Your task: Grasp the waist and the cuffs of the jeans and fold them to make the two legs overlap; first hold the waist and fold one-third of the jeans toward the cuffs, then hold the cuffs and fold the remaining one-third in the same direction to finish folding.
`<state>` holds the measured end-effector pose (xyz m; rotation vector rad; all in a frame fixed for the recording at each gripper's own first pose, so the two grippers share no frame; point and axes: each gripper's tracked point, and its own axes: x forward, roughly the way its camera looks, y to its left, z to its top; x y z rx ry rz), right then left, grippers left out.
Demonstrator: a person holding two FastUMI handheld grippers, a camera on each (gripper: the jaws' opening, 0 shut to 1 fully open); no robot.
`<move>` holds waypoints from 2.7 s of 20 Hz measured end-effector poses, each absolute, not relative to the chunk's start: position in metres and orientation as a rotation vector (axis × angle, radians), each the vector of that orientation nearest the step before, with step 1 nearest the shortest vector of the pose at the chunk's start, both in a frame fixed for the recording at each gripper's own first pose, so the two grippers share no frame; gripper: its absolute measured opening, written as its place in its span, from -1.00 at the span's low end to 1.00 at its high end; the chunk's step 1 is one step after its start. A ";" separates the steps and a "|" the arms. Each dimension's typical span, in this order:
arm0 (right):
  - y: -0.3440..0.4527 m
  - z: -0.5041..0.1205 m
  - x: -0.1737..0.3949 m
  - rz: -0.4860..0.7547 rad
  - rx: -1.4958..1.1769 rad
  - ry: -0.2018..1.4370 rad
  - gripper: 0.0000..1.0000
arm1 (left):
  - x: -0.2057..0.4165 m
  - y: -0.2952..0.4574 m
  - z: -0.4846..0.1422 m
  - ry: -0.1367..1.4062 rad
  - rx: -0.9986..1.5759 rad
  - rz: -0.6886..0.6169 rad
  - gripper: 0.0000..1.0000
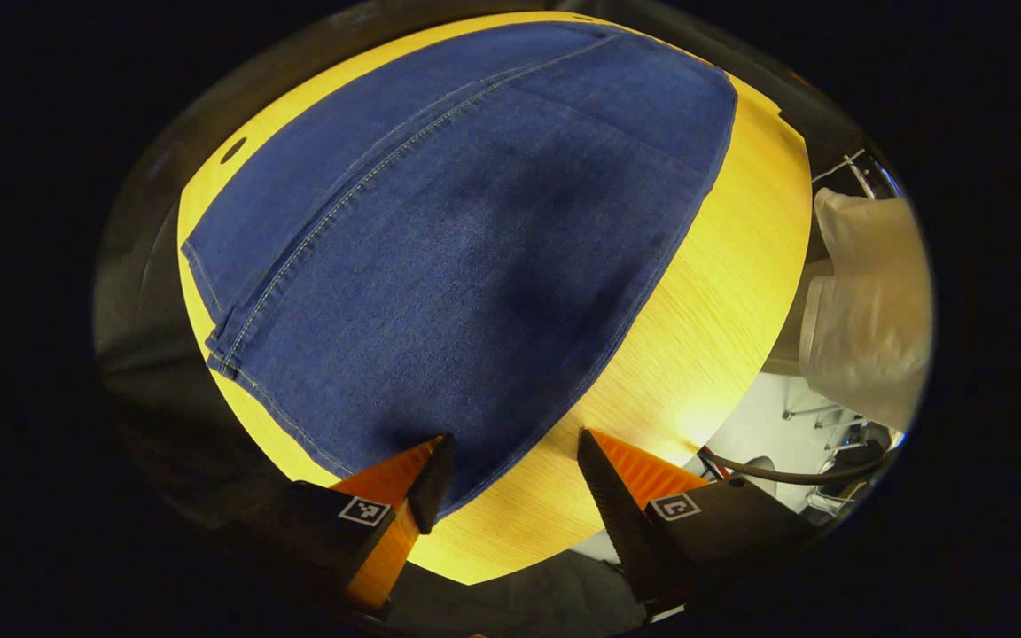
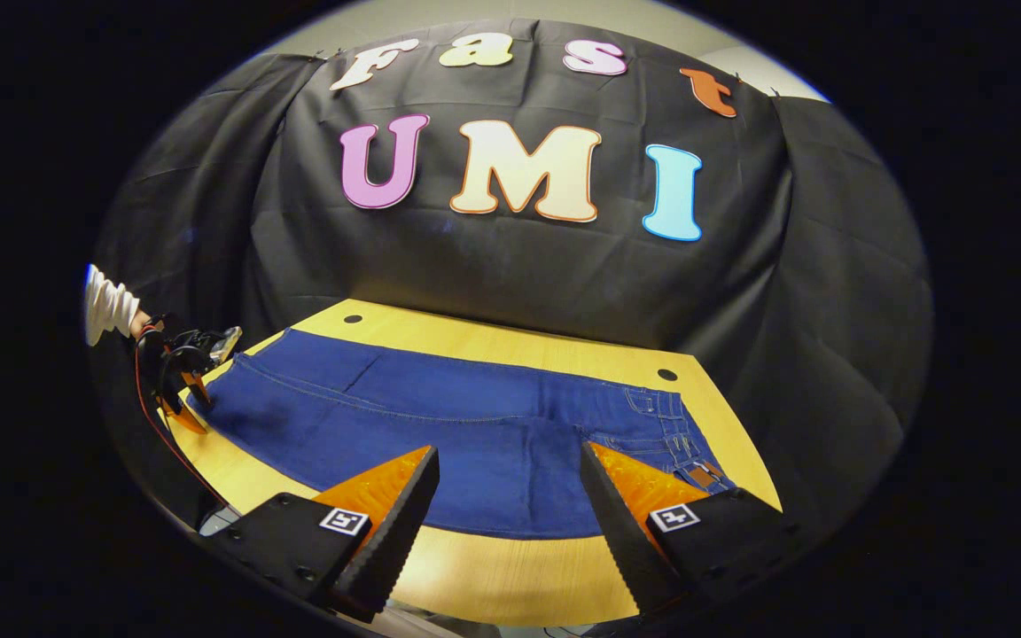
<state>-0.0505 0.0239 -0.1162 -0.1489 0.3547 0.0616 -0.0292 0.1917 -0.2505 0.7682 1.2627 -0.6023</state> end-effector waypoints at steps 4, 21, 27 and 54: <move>0.023 -0.120 -0.050 0.066 -0.145 0.367 0.98 | -0.026 0.194 -0.249 1.285 0.769 -0.589 0.68; -0.002 -0.154 -0.010 0.205 -0.193 0.474 0.99 | -0.007 0.193 -0.250 1.253 0.759 -0.568 -1.00; -0.063 -0.214 -0.008 0.394 -0.426 0.720 0.98 | -0.006 0.193 -0.254 1.248 0.810 -0.505 -1.00; -0.127 -0.317 -0.014 0.727 -0.917 1.273 -0.18 | -0.012 0.191 -0.256 1.277 0.872 -0.411 -1.00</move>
